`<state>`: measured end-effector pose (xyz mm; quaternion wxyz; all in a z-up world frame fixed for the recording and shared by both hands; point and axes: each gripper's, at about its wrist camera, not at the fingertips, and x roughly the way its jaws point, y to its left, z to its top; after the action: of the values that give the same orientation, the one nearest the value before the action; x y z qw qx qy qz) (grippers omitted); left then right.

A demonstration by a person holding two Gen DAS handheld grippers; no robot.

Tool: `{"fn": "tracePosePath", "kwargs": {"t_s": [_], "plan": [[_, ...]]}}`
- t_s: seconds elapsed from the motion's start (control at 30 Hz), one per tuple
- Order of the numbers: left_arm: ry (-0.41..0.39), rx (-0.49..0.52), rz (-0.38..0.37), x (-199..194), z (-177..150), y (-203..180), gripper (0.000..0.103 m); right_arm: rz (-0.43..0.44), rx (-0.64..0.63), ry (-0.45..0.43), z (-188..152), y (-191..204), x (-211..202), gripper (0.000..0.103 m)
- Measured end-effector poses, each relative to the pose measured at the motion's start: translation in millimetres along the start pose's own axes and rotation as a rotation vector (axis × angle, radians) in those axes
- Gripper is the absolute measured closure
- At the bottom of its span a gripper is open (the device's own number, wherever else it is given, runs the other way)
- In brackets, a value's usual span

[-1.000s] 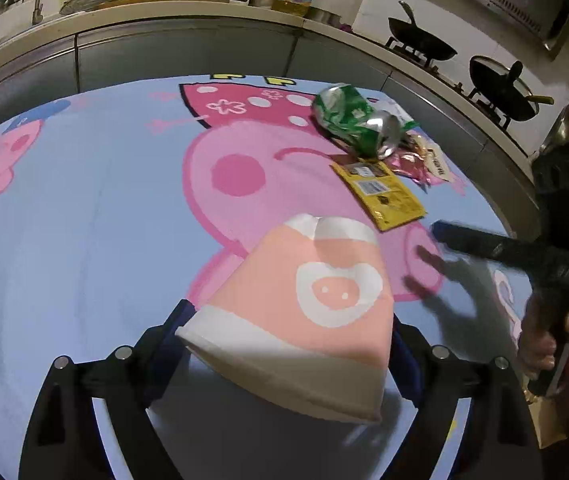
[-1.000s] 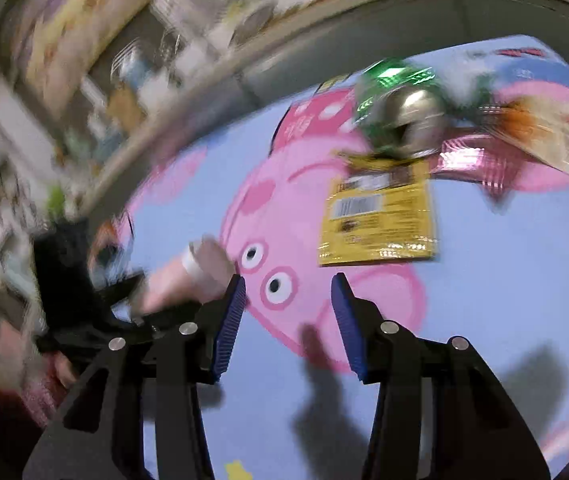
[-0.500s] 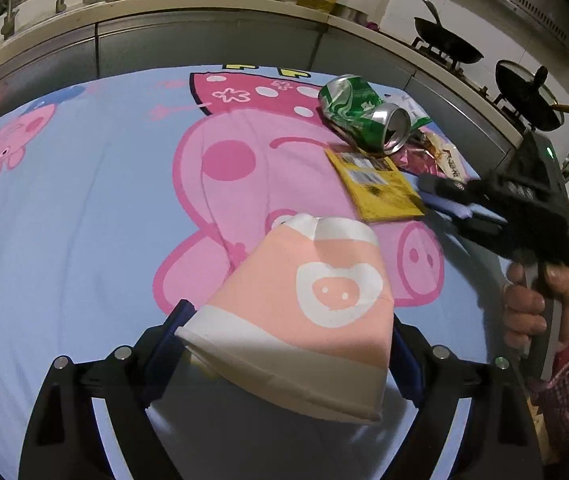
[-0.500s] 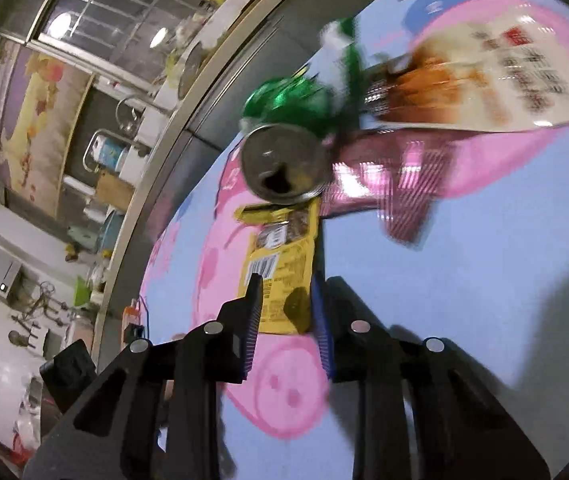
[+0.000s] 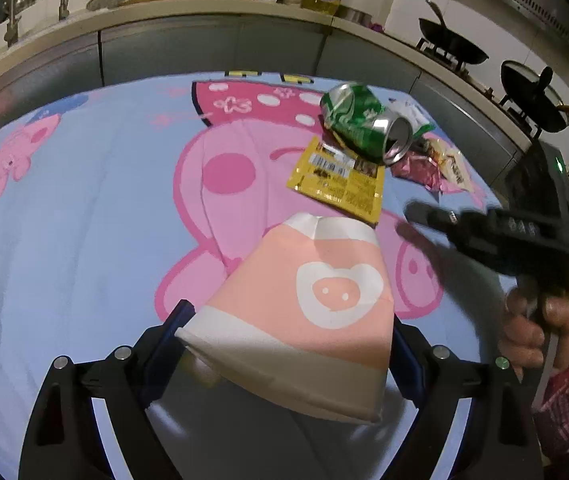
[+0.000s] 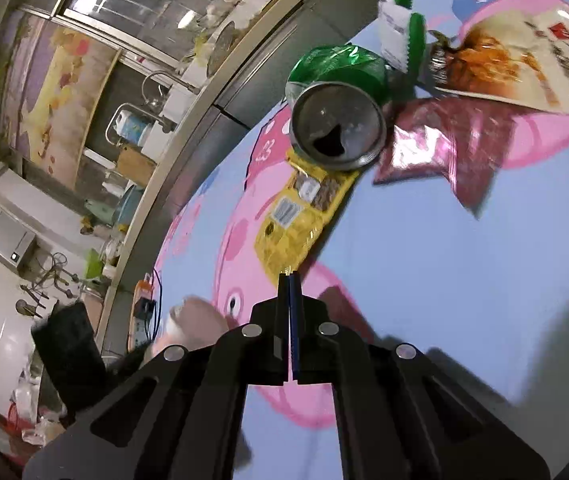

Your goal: Collect trash

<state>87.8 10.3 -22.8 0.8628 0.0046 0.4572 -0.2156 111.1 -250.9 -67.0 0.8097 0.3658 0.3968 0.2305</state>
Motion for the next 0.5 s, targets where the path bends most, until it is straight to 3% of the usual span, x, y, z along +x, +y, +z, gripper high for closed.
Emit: {"fn": "tracePosePath", "kwargs": {"t_s": [0.1,0.23,0.5], "plan": [[-0.007,-0.016,-0.001,1,4,3,0.015,-0.014,0.019,0.000,-3,-4,-10,0.099],[-0.008,-0.026,-0.034,12,25,7,0.015,-0.016,0.095,-0.007,11,-9,-8,0.069],[0.026,0.027,-0.165,62,78,5,0.014,-0.074,0.128,0.016,25,2,16,0.072]]}}
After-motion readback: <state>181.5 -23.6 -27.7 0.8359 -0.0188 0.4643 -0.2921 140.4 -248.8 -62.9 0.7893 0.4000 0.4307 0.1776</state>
